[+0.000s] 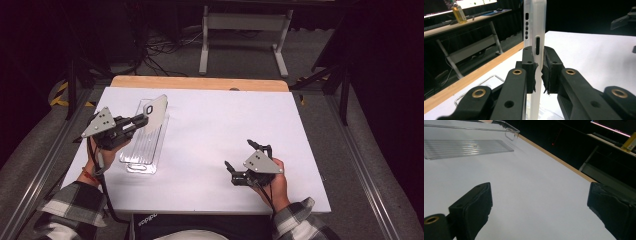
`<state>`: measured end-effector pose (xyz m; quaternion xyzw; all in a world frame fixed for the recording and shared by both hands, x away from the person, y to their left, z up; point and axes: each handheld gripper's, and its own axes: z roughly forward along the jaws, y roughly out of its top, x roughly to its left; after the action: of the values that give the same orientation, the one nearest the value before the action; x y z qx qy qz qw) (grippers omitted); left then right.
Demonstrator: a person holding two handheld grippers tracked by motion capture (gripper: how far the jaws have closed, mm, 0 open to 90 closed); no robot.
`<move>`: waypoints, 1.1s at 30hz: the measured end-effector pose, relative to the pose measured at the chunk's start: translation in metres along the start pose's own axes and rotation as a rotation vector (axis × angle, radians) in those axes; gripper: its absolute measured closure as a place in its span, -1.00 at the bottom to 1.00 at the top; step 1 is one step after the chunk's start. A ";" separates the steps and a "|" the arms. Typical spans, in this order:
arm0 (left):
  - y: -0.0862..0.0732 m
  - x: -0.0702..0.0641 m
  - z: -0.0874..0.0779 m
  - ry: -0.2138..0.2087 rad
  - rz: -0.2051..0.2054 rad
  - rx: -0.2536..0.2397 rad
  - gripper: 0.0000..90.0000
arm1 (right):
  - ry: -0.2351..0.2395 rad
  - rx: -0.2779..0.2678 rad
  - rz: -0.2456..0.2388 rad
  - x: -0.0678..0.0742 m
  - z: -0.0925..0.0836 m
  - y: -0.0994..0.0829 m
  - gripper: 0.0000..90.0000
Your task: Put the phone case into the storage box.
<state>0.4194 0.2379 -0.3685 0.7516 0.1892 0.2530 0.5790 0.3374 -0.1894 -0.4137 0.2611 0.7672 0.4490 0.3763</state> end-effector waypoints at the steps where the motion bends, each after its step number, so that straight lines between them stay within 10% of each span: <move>1: -0.001 0.002 0.002 -0.001 -0.005 0.006 0.81 | -0.001 0.002 -0.001 0.000 0.000 0.000 -0.86; 33: -0.038 0.075 0.061 -0.035 -0.105 0.102 0.81 | -0.022 0.037 0.020 0.000 0.008 -0.005 -0.82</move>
<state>0.5162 0.2432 -0.4059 0.7736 0.2306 0.1989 0.5557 0.3437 -0.1879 -0.4200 0.2802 0.7686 0.4357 0.3754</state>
